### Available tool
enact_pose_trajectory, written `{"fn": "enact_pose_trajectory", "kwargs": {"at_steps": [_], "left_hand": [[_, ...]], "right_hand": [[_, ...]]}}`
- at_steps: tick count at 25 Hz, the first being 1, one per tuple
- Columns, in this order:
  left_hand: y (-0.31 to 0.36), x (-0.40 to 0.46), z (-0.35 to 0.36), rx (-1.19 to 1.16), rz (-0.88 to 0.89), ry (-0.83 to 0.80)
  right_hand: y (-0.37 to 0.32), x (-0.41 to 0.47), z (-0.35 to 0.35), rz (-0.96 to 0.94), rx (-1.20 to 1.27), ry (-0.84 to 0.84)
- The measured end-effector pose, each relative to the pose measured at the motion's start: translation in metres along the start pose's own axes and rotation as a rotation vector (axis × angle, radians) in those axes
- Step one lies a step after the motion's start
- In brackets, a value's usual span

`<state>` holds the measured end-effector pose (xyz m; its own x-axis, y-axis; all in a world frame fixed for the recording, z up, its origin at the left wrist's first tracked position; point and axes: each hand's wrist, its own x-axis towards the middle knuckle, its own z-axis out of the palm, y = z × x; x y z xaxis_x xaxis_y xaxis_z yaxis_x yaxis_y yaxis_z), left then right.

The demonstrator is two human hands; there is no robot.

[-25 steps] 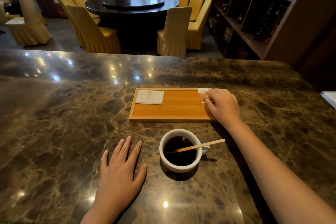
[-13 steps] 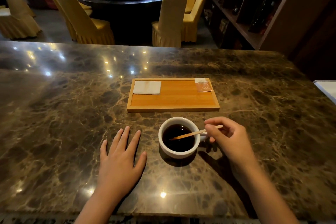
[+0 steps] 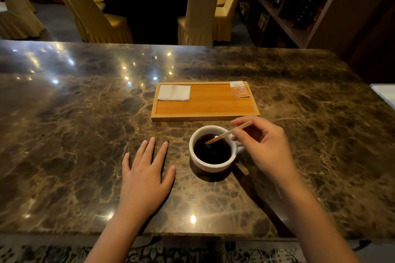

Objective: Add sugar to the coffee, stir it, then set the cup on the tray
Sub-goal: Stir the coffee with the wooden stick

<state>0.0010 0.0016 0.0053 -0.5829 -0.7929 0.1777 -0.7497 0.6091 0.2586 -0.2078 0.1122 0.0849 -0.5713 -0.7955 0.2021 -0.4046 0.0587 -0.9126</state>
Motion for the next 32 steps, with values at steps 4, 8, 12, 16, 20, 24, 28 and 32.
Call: {"fn": "enact_pose_trajectory", "kwargs": {"at_steps": [4, 8, 12, 16, 20, 24, 28, 32], "left_hand": [[0.000, 0.000, 0.000, -0.008, -0.002, -0.004], [-0.001, 0.000, 0.001, -0.011, -0.003, 0.004], [-0.001, 0.001, 0.002, -0.002, -0.003, 0.003], [-0.001, 0.001, 0.003, 0.003, -0.005, -0.001], [-0.001, 0.000, 0.002, -0.003, -0.002, 0.007], [-0.001, 0.001, 0.002, -0.001, 0.000, 0.009], [-0.001, 0.001, 0.003, 0.001, 0.000, 0.009], [-0.001, 0.001, 0.003, 0.008, 0.001, 0.012]], "right_hand": [[-0.001, 0.009, -0.001, -0.049, 0.001, 0.000], [0.005, 0.013, -0.015, -0.055, 0.010, -0.002], [0.005, 0.005, -0.029, -0.045, -0.094, -0.078], [0.002, -0.003, -0.023, -0.032, -0.052, -0.180], [0.007, -0.006, -0.002, -0.073, 0.061, -0.172], [0.009, -0.001, 0.006, -0.132, 0.040, -0.097], [0.008, -0.002, 0.000, -0.192, -0.078, -0.054], [0.004, -0.006, -0.008, -0.240, -0.231, -0.028]]}}
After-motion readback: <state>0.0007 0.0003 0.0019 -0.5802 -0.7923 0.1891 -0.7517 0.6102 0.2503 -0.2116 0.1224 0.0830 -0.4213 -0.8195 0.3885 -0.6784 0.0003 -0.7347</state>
